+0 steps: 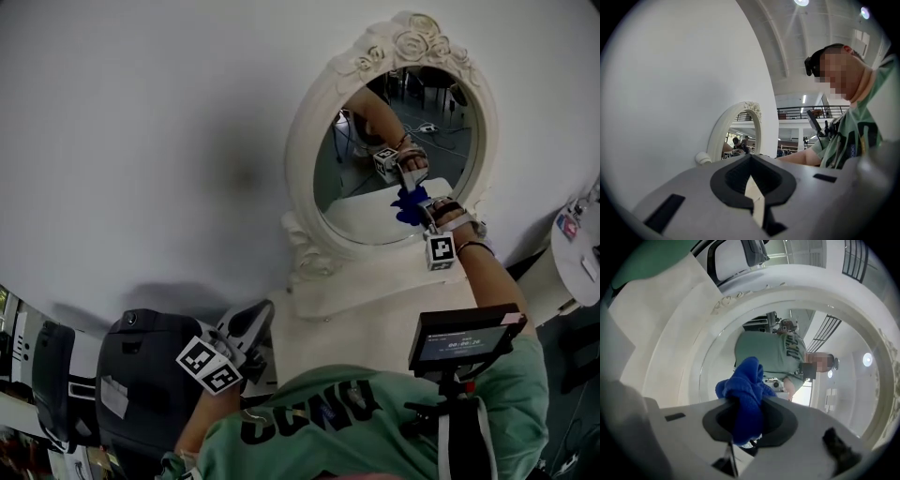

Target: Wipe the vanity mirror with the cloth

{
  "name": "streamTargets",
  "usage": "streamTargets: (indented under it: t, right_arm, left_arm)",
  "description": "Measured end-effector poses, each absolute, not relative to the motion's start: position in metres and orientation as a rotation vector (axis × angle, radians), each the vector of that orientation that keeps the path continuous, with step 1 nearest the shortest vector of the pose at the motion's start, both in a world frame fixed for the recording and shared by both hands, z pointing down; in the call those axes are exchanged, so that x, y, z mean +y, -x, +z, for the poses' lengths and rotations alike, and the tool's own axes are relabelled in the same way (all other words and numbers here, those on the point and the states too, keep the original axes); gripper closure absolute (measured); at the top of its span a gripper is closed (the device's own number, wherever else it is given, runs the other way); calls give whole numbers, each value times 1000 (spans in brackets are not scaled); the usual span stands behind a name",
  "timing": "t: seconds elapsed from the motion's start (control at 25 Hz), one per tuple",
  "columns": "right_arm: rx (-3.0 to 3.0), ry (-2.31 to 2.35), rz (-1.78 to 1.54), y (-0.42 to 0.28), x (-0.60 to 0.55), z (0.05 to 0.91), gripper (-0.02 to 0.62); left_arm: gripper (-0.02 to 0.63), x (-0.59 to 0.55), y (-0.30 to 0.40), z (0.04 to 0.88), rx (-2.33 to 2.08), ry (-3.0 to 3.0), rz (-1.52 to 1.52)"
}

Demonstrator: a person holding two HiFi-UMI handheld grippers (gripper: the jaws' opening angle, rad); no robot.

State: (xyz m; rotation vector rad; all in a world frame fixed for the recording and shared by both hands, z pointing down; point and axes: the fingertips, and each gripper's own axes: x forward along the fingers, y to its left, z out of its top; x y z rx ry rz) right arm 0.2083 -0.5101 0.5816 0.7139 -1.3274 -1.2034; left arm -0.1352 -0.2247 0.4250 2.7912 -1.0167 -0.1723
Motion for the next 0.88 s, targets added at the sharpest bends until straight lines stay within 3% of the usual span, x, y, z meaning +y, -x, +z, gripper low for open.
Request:
streamTargets:
  t: [0.4, 0.72, 0.88]
  right_arm:
    - [-1194, -846, -944, -342, -530, 574, 522]
    - [-1183, -853, -866, -334, -529, 578, 522]
    - [-1321, -780, -1026, -252, -512, 573, 522]
  left_arm:
    - [600, -228, 156, 427, -1110, -2767, -151]
    - [600, -228, 155, 427, -1121, -2767, -148]
    - [600, -228, 154, 428, -1124, -2757, -152]
